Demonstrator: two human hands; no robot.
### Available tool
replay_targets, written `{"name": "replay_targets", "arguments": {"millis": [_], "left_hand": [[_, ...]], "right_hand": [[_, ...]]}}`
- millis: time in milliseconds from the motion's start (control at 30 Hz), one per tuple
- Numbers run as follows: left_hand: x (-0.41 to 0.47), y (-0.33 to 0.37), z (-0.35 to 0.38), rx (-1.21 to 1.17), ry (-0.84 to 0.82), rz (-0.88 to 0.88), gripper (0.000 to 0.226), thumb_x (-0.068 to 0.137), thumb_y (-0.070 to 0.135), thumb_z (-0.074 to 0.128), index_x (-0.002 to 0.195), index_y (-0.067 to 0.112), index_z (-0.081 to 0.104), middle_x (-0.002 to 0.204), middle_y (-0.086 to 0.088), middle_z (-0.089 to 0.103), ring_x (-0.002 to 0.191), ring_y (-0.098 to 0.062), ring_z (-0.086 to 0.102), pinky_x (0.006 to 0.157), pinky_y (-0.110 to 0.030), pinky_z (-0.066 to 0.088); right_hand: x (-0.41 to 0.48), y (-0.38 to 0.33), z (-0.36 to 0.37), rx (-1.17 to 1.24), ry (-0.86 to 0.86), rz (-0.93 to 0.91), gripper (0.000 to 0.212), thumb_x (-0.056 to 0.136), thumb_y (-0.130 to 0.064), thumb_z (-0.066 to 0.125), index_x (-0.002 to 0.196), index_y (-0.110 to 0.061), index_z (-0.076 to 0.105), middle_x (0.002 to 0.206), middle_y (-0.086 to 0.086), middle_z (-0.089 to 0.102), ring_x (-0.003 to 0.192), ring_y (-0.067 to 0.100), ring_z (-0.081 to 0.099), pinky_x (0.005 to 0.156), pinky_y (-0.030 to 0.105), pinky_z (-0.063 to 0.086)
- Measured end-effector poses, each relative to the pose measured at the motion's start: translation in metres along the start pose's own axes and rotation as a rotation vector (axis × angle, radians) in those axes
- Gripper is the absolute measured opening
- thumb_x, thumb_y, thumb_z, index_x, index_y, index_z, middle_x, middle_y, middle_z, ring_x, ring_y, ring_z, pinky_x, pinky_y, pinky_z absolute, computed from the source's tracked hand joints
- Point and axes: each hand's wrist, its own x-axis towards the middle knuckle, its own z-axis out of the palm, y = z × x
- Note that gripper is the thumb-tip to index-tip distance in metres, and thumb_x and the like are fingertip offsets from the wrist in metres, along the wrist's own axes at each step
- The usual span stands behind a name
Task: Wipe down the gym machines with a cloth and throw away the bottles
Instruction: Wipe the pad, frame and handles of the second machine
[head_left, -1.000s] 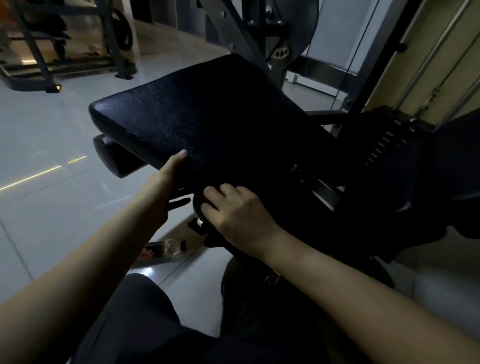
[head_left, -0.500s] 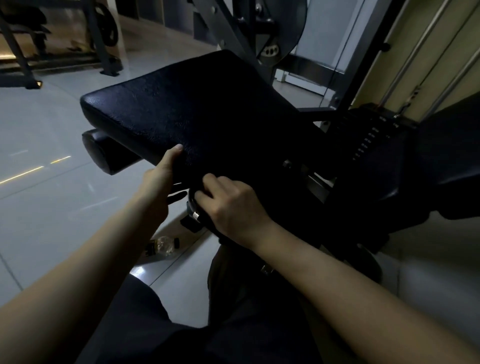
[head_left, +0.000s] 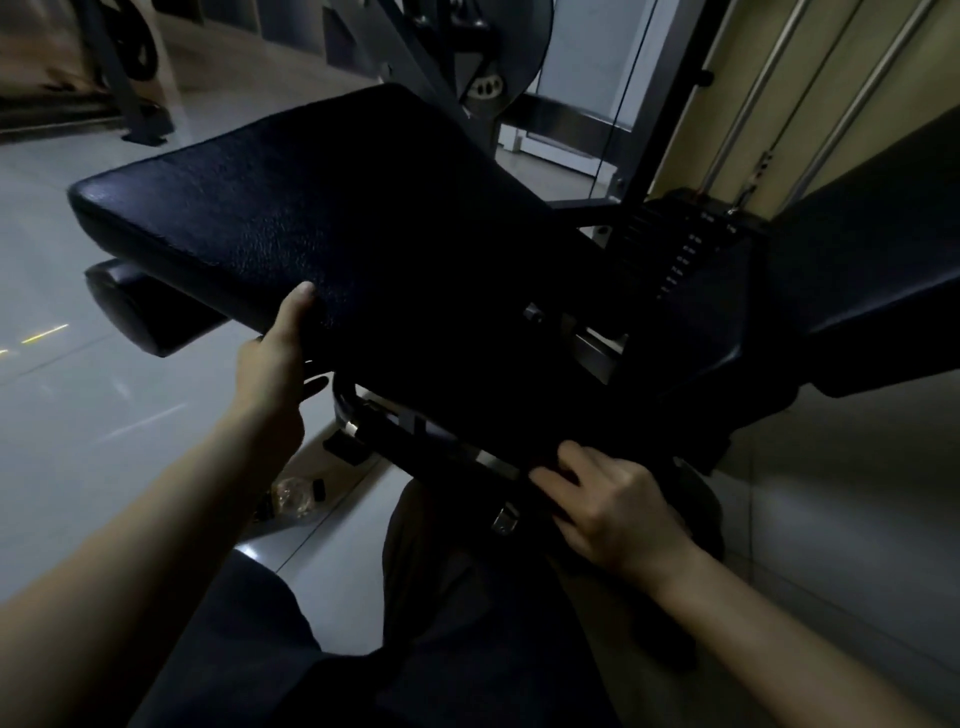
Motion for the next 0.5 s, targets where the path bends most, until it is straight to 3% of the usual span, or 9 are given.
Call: {"name": "replay_targets", "arguments": {"millis": [67, 133, 233, 367, 433, 500], "left_hand": [[-0.005, -0.01, 0.004, 0.028, -0.018, 0.057, 0.054, 0.088, 0.055, 0.069, 0.124, 0.015, 0.067, 0.108, 0.001, 0.076, 0.096, -0.014, 0.073, 0.078, -0.029, 0.051], [-0.006, -0.013, 0.003, 0.057, -0.018, 0.093, 0.053, 0.085, 0.051, 0.075, 0.124, 0.015, 0.067, 0.109, 0.003, 0.077, 0.099, -0.013, 0.073, 0.082, -0.03, 0.053], [-0.005, -0.012, -0.002, 0.087, 0.014, 0.099, 0.051, 0.084, 0.051, 0.077, 0.119, 0.015, 0.071, 0.108, 0.002, 0.077, 0.1, -0.013, 0.072, 0.092, -0.036, 0.052], [-0.003, -0.014, 0.0, 0.065, 0.029, 0.09, 0.048, 0.085, 0.048, 0.076, 0.119, 0.014, 0.072, 0.108, 0.002, 0.077, 0.102, -0.014, 0.072, 0.098, -0.04, 0.051], [-0.003, -0.015, 0.002, 0.053, 0.039, 0.079, 0.047, 0.085, 0.048, 0.076, 0.118, 0.015, 0.072, 0.107, 0.003, 0.077, 0.102, -0.013, 0.072, 0.098, -0.039, 0.051], [-0.003, -0.016, 0.004, 0.043, 0.049, 0.069, 0.046, 0.084, 0.049, 0.076, 0.116, 0.015, 0.073, 0.105, 0.004, 0.078, 0.099, -0.012, 0.073, 0.094, -0.036, 0.052]], "right_hand": [[0.037, -0.022, 0.004, 0.047, 0.08, 0.028, 0.035, 0.082, -0.014, 0.068, 0.116, -0.012, 0.062, 0.098, 0.012, 0.055, 0.075, 0.026, 0.06, 0.051, 0.033, 0.05], [0.086, -0.047, 0.012, 0.085, 0.147, 0.048, 0.027, 0.087, -0.008, 0.058, 0.112, -0.009, 0.067, 0.093, 0.014, 0.056, 0.077, 0.029, 0.055, 0.055, 0.035, 0.046], [0.116, -0.063, 0.025, 0.024, 0.116, 0.041, 0.023, 0.093, -0.008, 0.052, 0.109, -0.01, 0.068, 0.097, 0.013, 0.057, 0.082, 0.03, 0.052, 0.062, 0.037, 0.044], [0.056, -0.041, 0.018, 0.007, 0.01, 0.173, 0.014, 0.085, -0.015, 0.06, 0.097, -0.016, 0.068, 0.099, 0.008, 0.06, 0.083, 0.028, 0.056, 0.059, 0.038, 0.05], [0.016, -0.03, 0.017, 0.012, -0.06, 0.263, 0.024, 0.075, -0.017, 0.073, 0.098, -0.016, 0.068, 0.101, 0.008, 0.06, 0.083, 0.028, 0.06, 0.054, 0.039, 0.054], [-0.012, -0.026, 0.016, 0.041, -0.066, 0.37, 0.023, 0.078, -0.02, 0.072, 0.099, -0.013, 0.068, 0.099, 0.008, 0.059, 0.081, 0.027, 0.062, 0.053, 0.04, 0.055]]}}
